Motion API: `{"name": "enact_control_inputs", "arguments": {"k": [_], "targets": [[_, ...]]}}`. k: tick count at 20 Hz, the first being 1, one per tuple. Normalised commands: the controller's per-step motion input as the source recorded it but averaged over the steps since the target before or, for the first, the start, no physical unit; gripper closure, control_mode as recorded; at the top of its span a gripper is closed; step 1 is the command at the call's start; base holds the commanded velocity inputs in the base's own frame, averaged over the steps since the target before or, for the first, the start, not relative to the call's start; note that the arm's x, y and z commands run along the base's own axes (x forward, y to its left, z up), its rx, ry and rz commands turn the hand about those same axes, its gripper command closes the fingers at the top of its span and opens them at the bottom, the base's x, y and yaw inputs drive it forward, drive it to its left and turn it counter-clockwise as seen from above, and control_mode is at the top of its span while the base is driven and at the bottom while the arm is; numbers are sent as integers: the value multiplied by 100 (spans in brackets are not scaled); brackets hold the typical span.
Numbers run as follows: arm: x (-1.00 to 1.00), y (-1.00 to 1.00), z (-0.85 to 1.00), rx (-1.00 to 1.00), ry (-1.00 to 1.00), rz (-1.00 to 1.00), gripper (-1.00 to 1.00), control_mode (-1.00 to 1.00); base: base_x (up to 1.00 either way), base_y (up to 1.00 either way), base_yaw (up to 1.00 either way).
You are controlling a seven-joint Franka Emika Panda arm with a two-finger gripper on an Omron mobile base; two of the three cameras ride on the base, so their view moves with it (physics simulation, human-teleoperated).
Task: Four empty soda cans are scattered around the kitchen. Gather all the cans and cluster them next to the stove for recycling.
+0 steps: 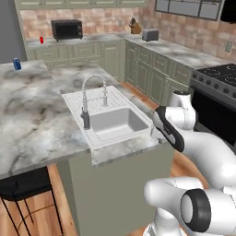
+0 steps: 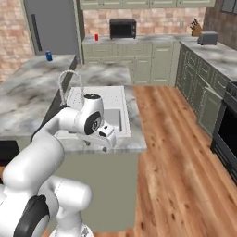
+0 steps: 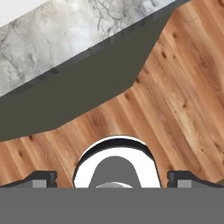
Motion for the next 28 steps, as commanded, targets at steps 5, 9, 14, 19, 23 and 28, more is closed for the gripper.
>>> {"name": "enact_control_inputs", "arguments": {"k": [5, 9, 14, 19, 23, 28], "targets": [[0, 0, 0, 0, 0, 0, -100, 100, -30, 58, -24], [0, 0, 0, 0, 0, 0, -100, 100, 8, 55, -26], [0, 0, 0, 0, 0, 0, -100, 100, 13, 45, -31], [0, 0, 0, 0, 0, 0, -100, 100, 6, 32, -35], [0, 0, 0, 0, 0, 0, -100, 100, 0, 25, -38], [0, 0, 0, 0, 0, 0, -100, 100, -16, 37, -32]]}}
